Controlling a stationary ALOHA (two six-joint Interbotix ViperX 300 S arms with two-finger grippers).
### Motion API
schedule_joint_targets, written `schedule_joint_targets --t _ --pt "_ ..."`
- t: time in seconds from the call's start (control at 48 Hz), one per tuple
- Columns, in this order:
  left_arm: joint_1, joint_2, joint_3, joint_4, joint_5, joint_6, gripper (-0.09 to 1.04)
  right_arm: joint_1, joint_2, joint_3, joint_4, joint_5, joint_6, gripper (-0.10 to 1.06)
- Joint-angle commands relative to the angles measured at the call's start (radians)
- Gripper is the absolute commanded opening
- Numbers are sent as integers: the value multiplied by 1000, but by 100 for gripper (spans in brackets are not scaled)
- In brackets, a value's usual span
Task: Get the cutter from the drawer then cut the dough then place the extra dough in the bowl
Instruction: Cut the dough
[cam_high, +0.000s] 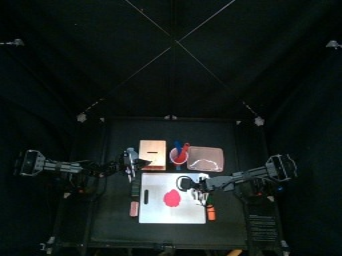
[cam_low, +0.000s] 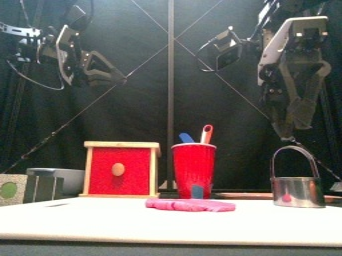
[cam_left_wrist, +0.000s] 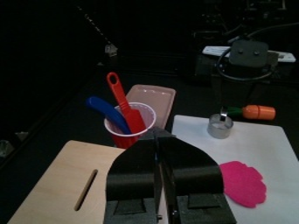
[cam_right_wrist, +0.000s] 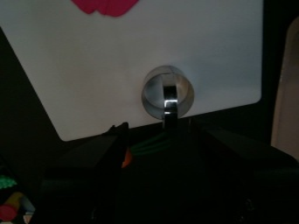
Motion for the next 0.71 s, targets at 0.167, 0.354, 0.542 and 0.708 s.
schedule_joint_targets --t 0.167,0.354,0.542,0.708 --pt "-2 6 -2 -15 -9 -6 35 -15 21 11 -12 -63 -6 85" --pt "-2 5 11 -57 -9 -5 35 -20 23 15 -12 -69 -6 63" --pt "-3 5 17 -60 -9 -5 35 -17 23 -32 -9 -61 -6 49" --pt "-3 5 23 -60 -9 -5 35 -12 83 -176 -20 -55 -21 49"
